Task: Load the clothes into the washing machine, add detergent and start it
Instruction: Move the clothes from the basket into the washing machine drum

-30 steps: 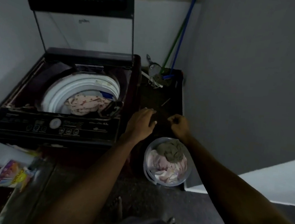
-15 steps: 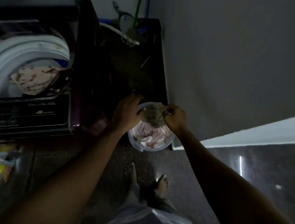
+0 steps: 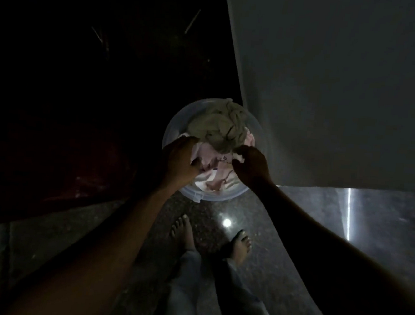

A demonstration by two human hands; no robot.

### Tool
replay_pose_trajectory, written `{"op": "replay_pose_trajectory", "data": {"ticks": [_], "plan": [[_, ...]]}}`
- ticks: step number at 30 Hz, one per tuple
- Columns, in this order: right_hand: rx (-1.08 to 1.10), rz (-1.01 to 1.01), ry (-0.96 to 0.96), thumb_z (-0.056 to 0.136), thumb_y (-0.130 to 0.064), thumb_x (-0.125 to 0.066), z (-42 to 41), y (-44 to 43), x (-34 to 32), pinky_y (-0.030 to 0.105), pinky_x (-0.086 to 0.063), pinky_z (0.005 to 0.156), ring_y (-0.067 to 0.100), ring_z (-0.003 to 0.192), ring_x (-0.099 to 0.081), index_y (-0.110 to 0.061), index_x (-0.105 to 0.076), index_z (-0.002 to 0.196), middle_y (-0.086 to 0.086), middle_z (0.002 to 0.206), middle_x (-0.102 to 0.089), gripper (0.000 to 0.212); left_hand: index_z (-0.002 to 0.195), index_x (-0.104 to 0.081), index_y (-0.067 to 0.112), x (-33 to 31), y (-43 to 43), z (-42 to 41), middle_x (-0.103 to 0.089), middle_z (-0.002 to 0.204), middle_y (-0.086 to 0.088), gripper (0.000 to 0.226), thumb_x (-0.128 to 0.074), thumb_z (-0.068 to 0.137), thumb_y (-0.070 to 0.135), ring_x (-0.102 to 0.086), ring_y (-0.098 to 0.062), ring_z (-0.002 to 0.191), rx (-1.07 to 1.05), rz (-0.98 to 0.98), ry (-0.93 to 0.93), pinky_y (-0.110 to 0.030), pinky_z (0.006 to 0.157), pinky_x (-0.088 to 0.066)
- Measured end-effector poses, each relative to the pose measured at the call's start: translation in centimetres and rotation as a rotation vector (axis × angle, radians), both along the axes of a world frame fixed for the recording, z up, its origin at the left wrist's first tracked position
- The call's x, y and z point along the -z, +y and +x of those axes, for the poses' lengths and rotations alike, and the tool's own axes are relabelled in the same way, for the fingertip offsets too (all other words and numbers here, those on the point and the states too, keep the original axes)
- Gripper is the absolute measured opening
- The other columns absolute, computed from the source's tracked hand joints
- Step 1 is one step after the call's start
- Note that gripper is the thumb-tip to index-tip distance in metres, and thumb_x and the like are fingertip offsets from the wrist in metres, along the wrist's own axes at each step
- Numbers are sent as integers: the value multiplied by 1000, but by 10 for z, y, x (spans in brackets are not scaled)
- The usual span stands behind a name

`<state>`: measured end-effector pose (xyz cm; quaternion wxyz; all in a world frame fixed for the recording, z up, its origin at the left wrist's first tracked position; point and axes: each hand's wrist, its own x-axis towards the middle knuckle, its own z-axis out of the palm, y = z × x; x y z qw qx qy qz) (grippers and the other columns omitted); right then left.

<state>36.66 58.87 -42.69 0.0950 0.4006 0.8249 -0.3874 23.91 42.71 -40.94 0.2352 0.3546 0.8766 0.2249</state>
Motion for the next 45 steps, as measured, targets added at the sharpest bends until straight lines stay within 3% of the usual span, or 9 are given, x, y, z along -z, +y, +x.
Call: {"op": "replay_pose_trajectory", "data": {"ticks": [7, 11, 14, 23, 28, 33, 37, 41, 45], "plan": [[-159, 108, 49, 73, -21, -75, -42, 14, 98, 39, -42, 101, 33, 127, -44, -15, -47, 139, 14, 140, -43, 72, 136, -53, 5, 100, 7, -10, -56, 137, -15, 51, -67, 89, 21, -49, -33, 130, 19, 9, 52, -42, 108, -37], [-268, 358, 8, 91, -23, -53, -53, 16, 127, 36, -37, 101, 31, 123, -49, -16, -57, 130, 11, 135, -53, 40, 134, -54, 9, 122, 8, -15, -58, 135, -11, 52, -67, 86, 21, -50, -30, 128, -15, 42, 46, -36, 105, -37], [-110, 304, 179, 90, -15, -55, -48, 15, 115, 32, -40, 97, 30, 115, -57, -9, -66, 118, 12, 122, -65, 31, 134, -54, 10, 116, 6, -12, -57, 135, -11, 53, -69, 85, 23, -51, -29, 127, -61, 41, 19, -36, 103, -39], [521, -423, 585, 83, 13, -44, -20, -16, -32, 30, -56, 76, 21, 90, -65, 2, -68, 97, 13, 95, -69, 30, 141, -46, 12, 31, 0, 17, -51, 142, -11, 60, -70, 86, 21, -45, -29, 133, -151, 44, -168, -39, 107, -39], [511, -474, 630, 87, 14, -39, -5, -25, -126, 25, -55, 67, 11, 76, -67, -7, -68, 93, 2, 85, -72, 36, 144, -41, 16, -44, 6, 29, -50, 143, -5, 69, -74, 83, 21, -45, -26, 134, -167, 127, -253, -44, 104, -42], [439, -441, 639, 93, 11, -39, -9, -33, -216, 23, -54, 74, 18, 85, -62, 2, -64, 102, 26, 101, -66, 28, 149, -33, 12, -127, 19, 45, -40, 152, -7, 88, -82, 77, 22, -36, -21, 141, -218, 223, -368, -35, 113, -32], [335, -508, 742, 93, 7, -43, -14, -36, -290, 27, -56, 68, 18, 80, -67, -9, -65, 92, 14, 88, -70, 27, 133, -50, -2, -193, 30, 58, -57, 130, -15, 52, -71, 87, 10, -56, -13, 116, -306, 367, -401, -19, 97, -44], [249, -537, 829, 93, 2, -48, -13, -30, -348, 27, -55, 71, 15, 83, -67, -16, -65, 94, 5, 90, -70, 25, 121, -60, 1, -258, 37, 49, -64, 119, -19, 30, -60, 95, 17, -59, -34, 114, -487, 417, -369, -44, 99, -47], [228, -462, 863, 91, -13, -62, 8, -16, -375, 21, -53, 74, 10, 95, -67, -25, -66, 104, -5, 101, -72, 18, 125, -62, 12, -324, 42, 40, -65, 124, -11, 30, -53, 97, 12, -59, -25, 116, -495, 583, -311, -32, 96, -47]]}}
